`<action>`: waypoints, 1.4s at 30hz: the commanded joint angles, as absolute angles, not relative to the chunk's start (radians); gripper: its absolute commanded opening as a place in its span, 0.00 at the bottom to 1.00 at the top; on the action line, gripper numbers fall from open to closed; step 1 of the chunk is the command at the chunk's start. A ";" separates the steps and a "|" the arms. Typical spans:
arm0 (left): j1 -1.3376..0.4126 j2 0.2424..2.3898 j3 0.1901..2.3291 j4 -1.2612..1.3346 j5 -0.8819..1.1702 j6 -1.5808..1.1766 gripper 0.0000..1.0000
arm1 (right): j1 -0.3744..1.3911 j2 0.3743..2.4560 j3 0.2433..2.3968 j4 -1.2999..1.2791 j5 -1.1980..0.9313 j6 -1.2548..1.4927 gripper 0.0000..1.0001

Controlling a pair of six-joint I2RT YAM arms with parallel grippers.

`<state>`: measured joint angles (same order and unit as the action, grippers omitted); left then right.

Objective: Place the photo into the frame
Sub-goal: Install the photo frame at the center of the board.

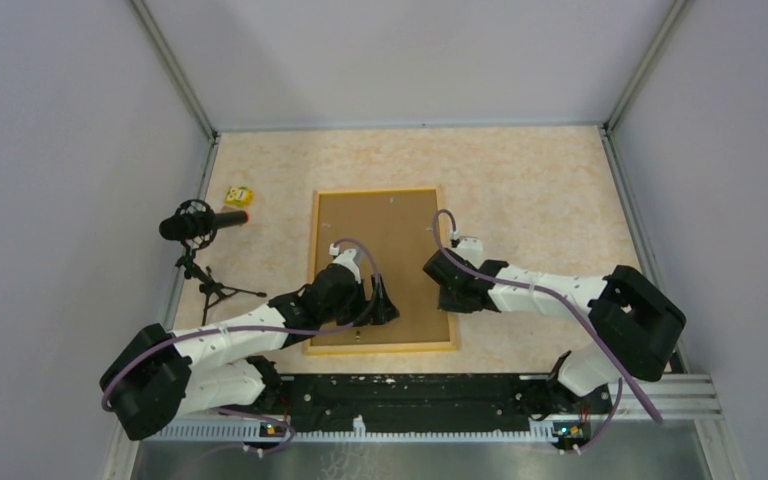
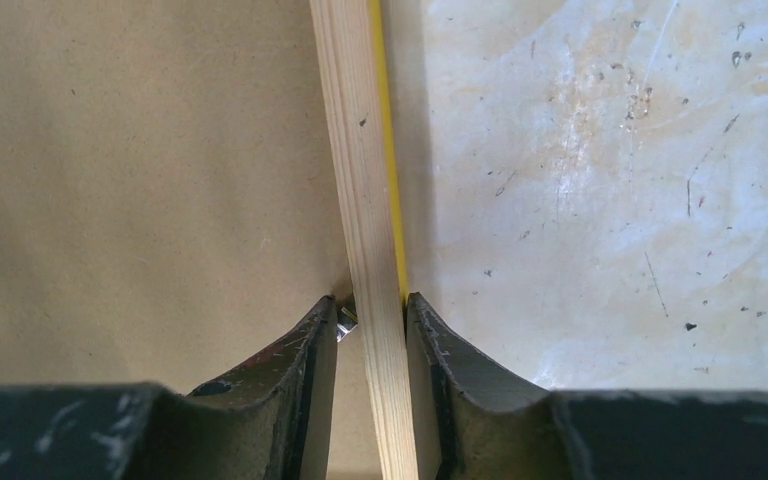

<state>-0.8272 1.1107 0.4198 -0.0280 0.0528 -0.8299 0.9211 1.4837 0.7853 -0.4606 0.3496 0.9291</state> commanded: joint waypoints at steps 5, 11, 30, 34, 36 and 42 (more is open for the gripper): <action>-0.826 1.098 0.401 -0.027 0.066 -0.843 0.97 | 0.951 1.494 0.739 -0.496 0.379 1.089 0.00; -0.826 1.091 0.392 -0.012 0.071 -0.845 0.97 | 0.959 1.426 0.719 -0.461 0.376 1.127 0.00; -0.826 1.050 0.365 -0.007 0.077 -0.813 0.98 | 0.647 1.550 1.098 -0.415 0.335 0.707 0.90; -0.827 1.054 0.367 0.018 0.094 -0.813 0.98 | 0.647 1.678 1.203 -0.387 0.326 0.567 0.83; -0.826 1.048 0.363 0.018 0.096 -0.814 0.98 | 0.646 1.725 1.229 -0.359 0.330 0.494 0.74; -0.826 1.044 0.355 0.024 0.096 -0.812 0.98 | 0.598 1.811 1.249 -0.279 0.260 0.399 0.63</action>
<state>-0.8272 1.0534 0.3717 -0.0010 0.0864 -0.8272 0.6327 1.7752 1.1976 -0.3550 0.3058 0.5030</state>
